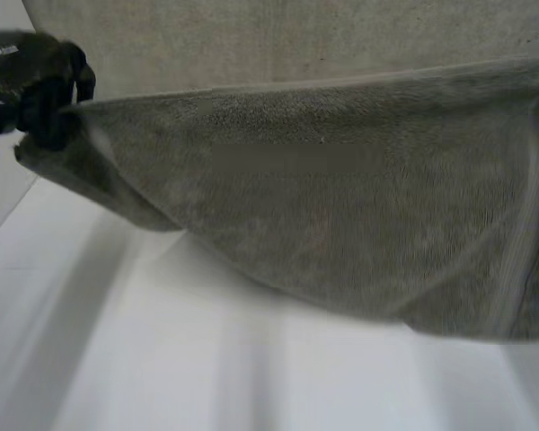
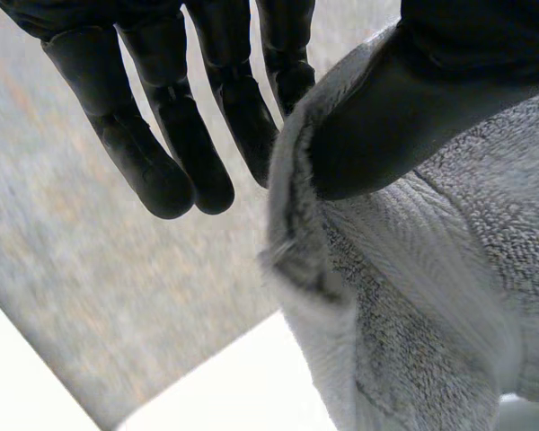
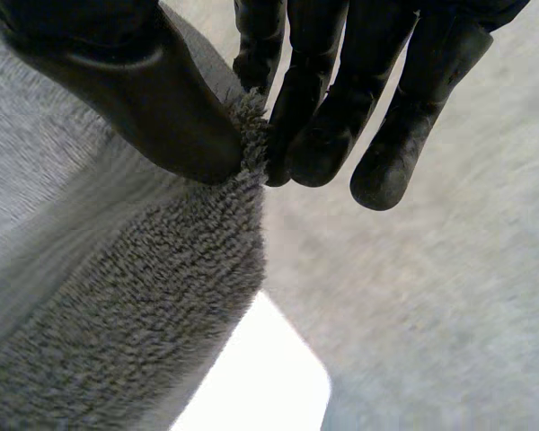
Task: Fold the towel.
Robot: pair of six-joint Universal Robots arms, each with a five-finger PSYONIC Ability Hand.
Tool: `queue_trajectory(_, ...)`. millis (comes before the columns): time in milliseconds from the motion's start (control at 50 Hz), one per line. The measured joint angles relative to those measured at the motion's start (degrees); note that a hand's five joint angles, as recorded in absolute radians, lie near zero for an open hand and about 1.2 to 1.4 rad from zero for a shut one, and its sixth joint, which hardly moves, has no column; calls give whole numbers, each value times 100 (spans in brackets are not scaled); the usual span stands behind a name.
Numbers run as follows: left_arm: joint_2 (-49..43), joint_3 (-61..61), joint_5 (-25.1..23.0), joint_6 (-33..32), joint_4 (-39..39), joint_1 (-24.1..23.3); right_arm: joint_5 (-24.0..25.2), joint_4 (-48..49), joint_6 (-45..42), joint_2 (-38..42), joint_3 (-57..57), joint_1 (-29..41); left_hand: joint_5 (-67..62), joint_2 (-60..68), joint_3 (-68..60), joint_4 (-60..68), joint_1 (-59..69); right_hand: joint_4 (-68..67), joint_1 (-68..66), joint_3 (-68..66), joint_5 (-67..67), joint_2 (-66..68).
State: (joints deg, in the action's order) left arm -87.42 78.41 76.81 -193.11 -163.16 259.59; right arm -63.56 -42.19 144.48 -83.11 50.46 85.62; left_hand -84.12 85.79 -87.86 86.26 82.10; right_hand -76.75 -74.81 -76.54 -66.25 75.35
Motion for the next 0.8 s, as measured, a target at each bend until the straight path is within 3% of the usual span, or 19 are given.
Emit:
queue_trajectory(140, -1344, -390, 26, 7, 83, -104, -653, -118, -908, 1312, -42, 736, -14, 33, -4, 0, 0, 0, 0, 0, 0, 45)
queue_trajectory(240, -2451, -1101, 71, 17, 260, -351, -1283, -25, -1110, 2106, -229, 1298, -27, 33, -6, 0, 0, 0, 0, 0, 0, 45)
queue_trajectory(340, -3303, -1970, 106, 19, 425, -488, -1558, 228, -1105, 2681, -634, 1541, -28, 33, -11, 0, 1, 0, 0, 0, 0, 45)
queue_trajectory(420, -3959, -3073, 156, 12, 498, -575, -1638, 567, -1039, 3183, -1469, 1701, -28, 33, -16, 0, 1, 0, 0, 0, 0, 45)
queue_trajectory(560, -4225, -4712, 208, -16, 253, -735, -1842, 1282, -817, 3721, -3627, 2009, -28, 34, -21, 0, 1, 0, 0, 0, 0, 45)
queue_trajectory(680, -3720, -5293, 664, 39, -1232, -934, -2034, 2170, 202, 3742, -5254, 2066, -25, 34, -23, 0, 2, 0, 1, 0, 0, 45)
queue_trajectory(800, -3240, -4237, 955, 70, -2859, -957, -1868, 2088, 479, 3646, -4922, 1999, -24, 34, -25, 0, 2, 0, 1, 0, 0, 45)
